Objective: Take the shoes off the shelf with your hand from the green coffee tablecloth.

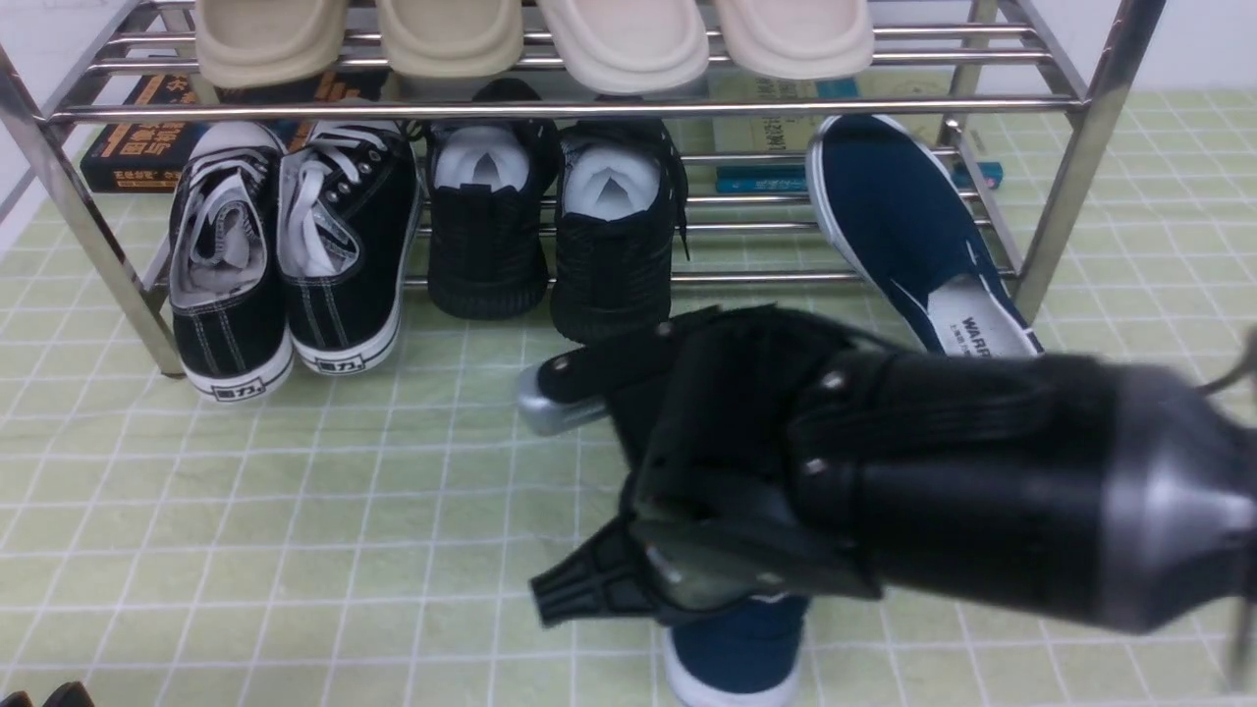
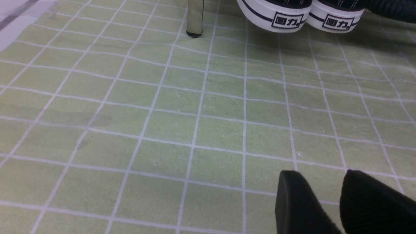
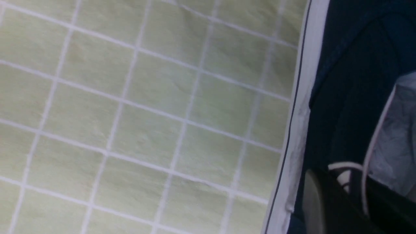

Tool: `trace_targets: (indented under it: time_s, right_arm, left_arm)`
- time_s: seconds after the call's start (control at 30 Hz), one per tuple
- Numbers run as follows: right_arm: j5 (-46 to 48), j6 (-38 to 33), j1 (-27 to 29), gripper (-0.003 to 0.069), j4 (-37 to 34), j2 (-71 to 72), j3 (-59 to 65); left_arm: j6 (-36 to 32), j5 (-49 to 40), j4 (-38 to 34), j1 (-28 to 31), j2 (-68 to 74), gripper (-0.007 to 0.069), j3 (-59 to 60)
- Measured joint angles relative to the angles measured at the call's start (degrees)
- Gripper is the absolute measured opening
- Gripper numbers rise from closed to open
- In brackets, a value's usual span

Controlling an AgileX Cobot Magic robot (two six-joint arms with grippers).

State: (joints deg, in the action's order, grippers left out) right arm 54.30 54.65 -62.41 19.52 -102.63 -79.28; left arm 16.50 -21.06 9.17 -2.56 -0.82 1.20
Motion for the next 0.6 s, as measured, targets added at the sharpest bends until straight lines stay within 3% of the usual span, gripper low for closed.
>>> trace_targets:
  time_s: [0.37,0.47,0.6]
  right_arm:
    - [-5.4,7.4,0.0,0.0073,0.2,-4.7,0.0]
    - [-5.6,8.1,0.0,0.0115,0.1,-4.8,0.0]
    - [-4.8,5.4,0.0,0.028,-1.4,-4.1,-0.4]
  left_arm:
    - [0.0,0.0,0.0,0.0,0.0,0.024,0.0]
    - [0.0,0.0,0.0,0.0,0.0,0.024,0.0]
    - [0.0,0.0,0.0,0.0,0.0,0.024,0.0]
